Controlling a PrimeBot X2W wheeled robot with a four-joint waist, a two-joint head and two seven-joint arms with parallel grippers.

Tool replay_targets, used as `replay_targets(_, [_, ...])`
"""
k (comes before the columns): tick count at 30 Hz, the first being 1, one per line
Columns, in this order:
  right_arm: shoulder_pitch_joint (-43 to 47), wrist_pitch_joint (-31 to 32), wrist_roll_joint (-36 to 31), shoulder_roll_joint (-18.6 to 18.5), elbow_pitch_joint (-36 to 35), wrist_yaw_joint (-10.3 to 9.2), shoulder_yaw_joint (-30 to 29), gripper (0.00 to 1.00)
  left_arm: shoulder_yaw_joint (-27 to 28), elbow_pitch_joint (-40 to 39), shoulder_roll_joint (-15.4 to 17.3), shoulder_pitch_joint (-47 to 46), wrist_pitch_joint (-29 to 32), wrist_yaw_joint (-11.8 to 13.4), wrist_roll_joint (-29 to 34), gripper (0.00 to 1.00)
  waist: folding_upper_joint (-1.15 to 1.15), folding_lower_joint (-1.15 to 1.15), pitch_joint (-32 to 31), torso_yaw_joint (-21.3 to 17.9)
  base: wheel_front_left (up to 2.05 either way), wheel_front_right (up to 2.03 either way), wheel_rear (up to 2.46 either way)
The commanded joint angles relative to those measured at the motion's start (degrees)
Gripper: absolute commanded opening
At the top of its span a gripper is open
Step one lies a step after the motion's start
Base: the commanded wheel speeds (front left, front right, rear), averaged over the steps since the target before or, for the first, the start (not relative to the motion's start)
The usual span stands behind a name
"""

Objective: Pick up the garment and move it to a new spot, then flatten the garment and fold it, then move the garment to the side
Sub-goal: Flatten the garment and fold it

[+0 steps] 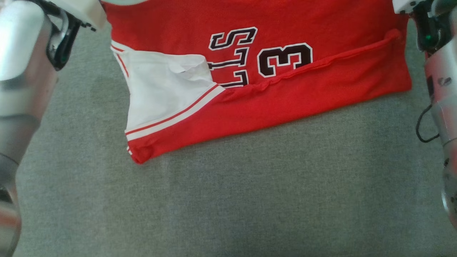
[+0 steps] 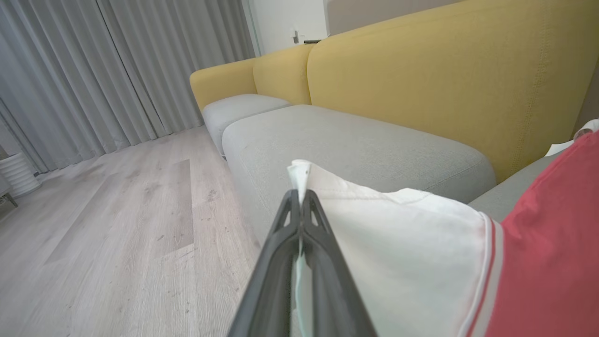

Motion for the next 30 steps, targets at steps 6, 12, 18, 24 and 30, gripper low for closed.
replay_targets(6, [1.8,-0.2,7.2,-2.1,-1.4,-0.04,5.8,0.0,0.0,1.1,0.9,0.6,-1.1,-1.2,-1.4,0.0,0.0,0.0,-2.6,1.6,0.0,0.0,0.0])
replay_targets(12, [6.4,2.6,13.7,-6.4,-3.5,-0.04,12.5,0.0,-2.0,-4.9,2.5,7.2,7.8,-1.4,-13.1,0.0,0.0,0.0,-5.8,2.6,0.0,0.0,0.0])
replay_targets(18, [10.7,6.2,18.9,-10.3,-6.2,-0.04,18.5,0.0,-6.4,-14.2,8.1,11.3,14.4,-1.4,-18.2,0.0,0.0,0.0,-7.6,3.2,0.0,0.0,0.0])
replay_targets(24, [15.0,10.5,22.7,-16.0,-9.5,-0.04,26.4,0.0,-9.7,-22.5,13.7,15.4,20.4,-1.4,-21.8,0.0,0.0,0.0,-9.1,3.7,0.0,0.0,0.0])
replay_targets(30, [17.1,12.6,23.2,-21.4,-11.1,-0.04,34.7,0.0,-13.2,-30.3,17.8,18.7,27.7,-1.4,-25.8,0.0,0.0,0.0,-10.1,3.7,0.0,0.0,0.0])
